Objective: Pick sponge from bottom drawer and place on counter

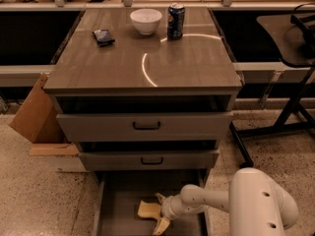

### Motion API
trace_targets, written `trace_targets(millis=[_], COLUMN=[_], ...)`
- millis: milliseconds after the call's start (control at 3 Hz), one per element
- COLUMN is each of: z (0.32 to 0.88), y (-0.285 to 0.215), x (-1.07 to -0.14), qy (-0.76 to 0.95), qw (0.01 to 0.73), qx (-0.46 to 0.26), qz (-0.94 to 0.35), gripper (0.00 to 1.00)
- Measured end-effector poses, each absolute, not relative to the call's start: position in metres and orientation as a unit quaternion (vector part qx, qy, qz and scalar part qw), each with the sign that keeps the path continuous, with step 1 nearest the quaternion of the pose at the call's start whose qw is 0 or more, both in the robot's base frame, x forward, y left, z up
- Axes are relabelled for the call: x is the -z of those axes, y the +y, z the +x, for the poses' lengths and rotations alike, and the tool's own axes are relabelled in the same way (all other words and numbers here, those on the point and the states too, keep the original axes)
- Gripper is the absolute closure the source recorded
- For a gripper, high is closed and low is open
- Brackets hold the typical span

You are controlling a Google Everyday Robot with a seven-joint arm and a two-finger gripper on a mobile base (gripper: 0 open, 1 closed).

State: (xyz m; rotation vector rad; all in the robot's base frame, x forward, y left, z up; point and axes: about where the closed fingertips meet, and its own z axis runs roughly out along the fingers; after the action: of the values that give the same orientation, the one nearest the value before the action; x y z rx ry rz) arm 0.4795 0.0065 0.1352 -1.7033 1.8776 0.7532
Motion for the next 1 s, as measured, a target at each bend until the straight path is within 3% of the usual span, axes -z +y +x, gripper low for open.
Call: trace_targets(millis=[667, 1000], z=[0.494, 0.498], y=[0.005, 0.015], x=[-0.118, -0.118], qy=[0.703, 0.704], qw=[0.258, 0.254], qx=[-0.255, -0.26], qz=[-0.612, -0.61], gripper=[0.0, 0.18])
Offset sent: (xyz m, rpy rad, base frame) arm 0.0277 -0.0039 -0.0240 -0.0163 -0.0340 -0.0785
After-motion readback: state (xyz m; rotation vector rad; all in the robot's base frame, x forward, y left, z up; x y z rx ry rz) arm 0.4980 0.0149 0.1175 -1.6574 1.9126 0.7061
